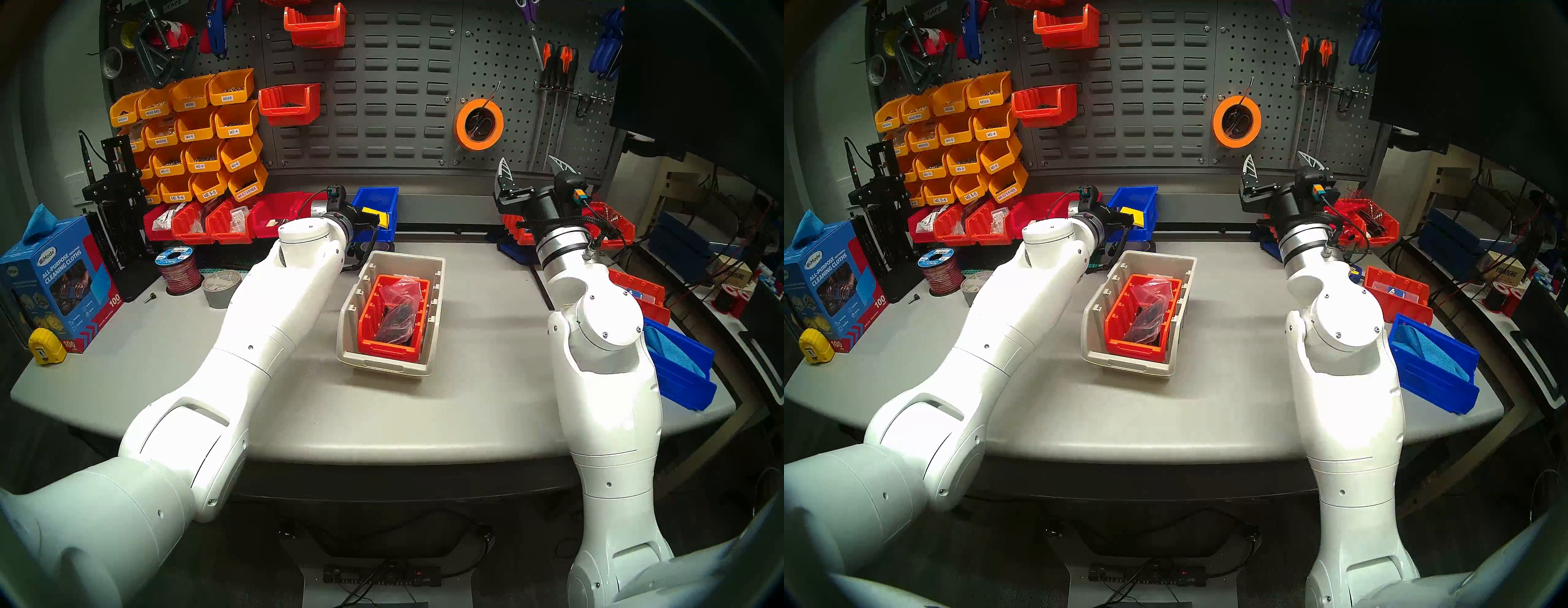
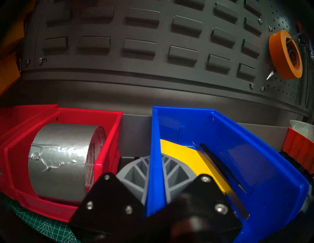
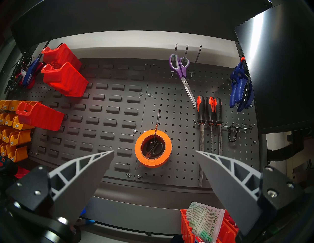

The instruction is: Hang all the unorganized tool boxes onto the wall

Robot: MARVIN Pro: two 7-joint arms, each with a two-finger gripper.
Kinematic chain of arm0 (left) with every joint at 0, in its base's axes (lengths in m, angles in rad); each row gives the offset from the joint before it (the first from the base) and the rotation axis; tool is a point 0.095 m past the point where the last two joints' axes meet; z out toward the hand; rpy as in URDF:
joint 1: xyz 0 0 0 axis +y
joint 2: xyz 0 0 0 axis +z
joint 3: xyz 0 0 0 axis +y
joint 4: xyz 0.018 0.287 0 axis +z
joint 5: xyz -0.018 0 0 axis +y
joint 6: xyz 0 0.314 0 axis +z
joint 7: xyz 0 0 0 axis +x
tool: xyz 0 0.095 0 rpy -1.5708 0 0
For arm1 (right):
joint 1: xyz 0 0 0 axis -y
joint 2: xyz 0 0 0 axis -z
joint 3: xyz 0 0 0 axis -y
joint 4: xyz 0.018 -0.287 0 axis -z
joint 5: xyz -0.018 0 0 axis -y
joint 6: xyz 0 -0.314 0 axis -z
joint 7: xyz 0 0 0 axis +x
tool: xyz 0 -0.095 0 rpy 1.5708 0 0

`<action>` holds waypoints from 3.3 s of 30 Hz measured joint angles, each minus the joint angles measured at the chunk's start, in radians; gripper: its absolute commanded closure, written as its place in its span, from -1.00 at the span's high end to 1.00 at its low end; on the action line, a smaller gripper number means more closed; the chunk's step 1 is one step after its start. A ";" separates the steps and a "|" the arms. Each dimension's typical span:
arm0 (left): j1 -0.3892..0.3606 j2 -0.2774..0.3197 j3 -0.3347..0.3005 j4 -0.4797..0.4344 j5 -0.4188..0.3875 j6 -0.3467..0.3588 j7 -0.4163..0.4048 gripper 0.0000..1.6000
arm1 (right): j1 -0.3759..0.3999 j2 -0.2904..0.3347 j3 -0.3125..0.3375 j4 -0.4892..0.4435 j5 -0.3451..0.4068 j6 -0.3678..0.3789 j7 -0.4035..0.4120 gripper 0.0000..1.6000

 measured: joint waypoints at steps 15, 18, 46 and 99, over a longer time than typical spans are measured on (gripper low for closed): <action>-0.029 -0.081 0.002 0.028 0.047 0.049 0.128 -1.00 | 0.000 0.000 0.000 0.000 0.000 0.000 0.000 1.00; -0.036 -0.094 0.009 0.034 0.057 0.060 0.151 -1.00 | 0.000 0.000 0.000 0.000 0.000 0.000 0.000 1.00; -0.086 -0.116 0.054 0.066 0.107 0.167 0.246 -1.00 | 0.000 0.000 0.000 0.000 0.000 0.000 0.000 1.00; -0.078 -0.096 0.036 0.059 0.113 0.220 0.206 1.00 | 0.000 0.000 0.000 -0.001 0.000 0.000 0.000 1.00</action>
